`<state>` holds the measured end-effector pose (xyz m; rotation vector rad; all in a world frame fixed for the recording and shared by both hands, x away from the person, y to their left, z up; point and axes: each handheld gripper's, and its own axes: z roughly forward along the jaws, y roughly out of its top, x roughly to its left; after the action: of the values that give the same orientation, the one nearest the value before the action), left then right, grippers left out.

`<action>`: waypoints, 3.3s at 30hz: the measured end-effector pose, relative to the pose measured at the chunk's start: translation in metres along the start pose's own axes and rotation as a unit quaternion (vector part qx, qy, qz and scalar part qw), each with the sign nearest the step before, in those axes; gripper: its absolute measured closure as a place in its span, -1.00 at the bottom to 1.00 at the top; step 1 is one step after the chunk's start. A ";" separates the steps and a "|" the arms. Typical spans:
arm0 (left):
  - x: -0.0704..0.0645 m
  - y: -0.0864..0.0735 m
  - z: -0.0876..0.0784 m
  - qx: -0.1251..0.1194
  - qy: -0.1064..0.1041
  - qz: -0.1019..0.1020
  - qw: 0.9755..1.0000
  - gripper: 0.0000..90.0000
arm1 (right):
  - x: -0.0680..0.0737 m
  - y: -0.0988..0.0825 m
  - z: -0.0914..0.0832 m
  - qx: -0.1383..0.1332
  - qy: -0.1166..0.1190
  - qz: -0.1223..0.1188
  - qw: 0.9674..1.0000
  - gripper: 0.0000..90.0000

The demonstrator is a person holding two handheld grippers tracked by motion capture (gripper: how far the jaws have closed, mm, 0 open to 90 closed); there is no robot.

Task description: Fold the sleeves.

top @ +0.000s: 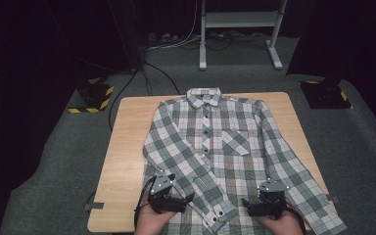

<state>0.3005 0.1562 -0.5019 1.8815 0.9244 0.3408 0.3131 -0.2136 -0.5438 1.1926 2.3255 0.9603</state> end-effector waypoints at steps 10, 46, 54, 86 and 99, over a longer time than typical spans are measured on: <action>0.027 -0.015 -0.021 0.003 0.034 -0.017 0.999 -0.97 | 0.000 0.000 0.000 0.000 0.000 0.000 1.000 -1.00; 0.081 -0.063 -0.047 0.117 0.165 -0.030 0.979 -0.99 | -0.001 0.000 -0.001 -0.005 -0.002 0.005 1.000 -0.98; 0.082 -0.063 -0.047 0.116 0.163 -0.030 0.979 -0.99 | -0.002 -0.002 -0.014 -0.049 -0.001 -0.001 0.999 -1.00; 0.081 -0.063 -0.046 0.118 0.154 -0.024 0.981 -0.99 | -0.038 -0.010 -0.068 -0.099 -0.046 0.020 0.994 -1.00; 0.081 -0.063 -0.046 0.118 0.154 -0.024 0.981 -0.99 | -0.072 -0.027 -0.085 -0.089 -0.074 0.070 0.991 -0.99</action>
<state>0.3001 0.2594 -0.5461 2.0528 1.2622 0.5237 0.2900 -0.3181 -0.5028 1.3180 2.0184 1.0629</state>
